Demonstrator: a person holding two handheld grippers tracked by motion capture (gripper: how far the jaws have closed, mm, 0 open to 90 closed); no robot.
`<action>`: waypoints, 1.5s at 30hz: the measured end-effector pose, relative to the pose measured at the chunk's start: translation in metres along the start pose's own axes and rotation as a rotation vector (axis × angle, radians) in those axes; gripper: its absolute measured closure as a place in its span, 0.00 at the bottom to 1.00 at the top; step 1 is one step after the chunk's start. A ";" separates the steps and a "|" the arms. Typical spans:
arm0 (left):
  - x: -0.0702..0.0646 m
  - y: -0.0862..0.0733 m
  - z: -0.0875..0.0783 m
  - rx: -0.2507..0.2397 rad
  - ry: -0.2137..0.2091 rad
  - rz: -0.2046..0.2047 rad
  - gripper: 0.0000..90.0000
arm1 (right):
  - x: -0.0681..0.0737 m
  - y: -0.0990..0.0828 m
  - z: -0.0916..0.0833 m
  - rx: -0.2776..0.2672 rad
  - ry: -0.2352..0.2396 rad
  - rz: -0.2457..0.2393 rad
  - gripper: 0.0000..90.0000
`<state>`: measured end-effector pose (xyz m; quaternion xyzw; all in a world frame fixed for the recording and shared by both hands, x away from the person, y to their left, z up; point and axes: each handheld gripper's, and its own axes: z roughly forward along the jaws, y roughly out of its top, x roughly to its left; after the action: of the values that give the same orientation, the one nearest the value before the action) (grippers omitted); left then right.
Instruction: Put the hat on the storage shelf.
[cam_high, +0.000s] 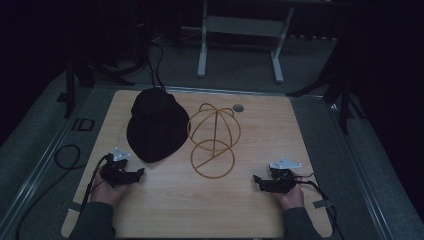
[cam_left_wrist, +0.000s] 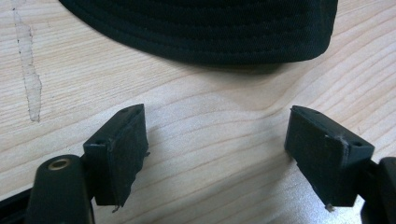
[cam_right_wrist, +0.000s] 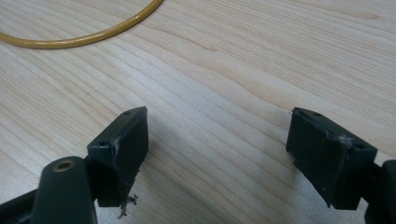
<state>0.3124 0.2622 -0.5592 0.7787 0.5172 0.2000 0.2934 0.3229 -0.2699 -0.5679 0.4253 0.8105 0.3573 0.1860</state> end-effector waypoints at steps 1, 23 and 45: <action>0.001 0.000 -0.001 0.007 -0.004 0.001 0.26 | 0.000 0.000 0.000 0.000 0.002 -0.001 0.23; 0.004 0.006 -0.008 0.061 0.001 -0.005 0.59 | -0.003 0.002 0.002 0.000 0.026 -0.025 0.23; 0.023 0.044 -0.039 0.076 -0.053 0.168 0.63 | -0.003 0.002 0.003 -0.001 0.028 -0.026 0.23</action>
<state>0.3281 0.2806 -0.5007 0.8349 0.4494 0.1833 0.2597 0.3275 -0.2703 -0.5679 0.4096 0.8182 0.3612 0.1796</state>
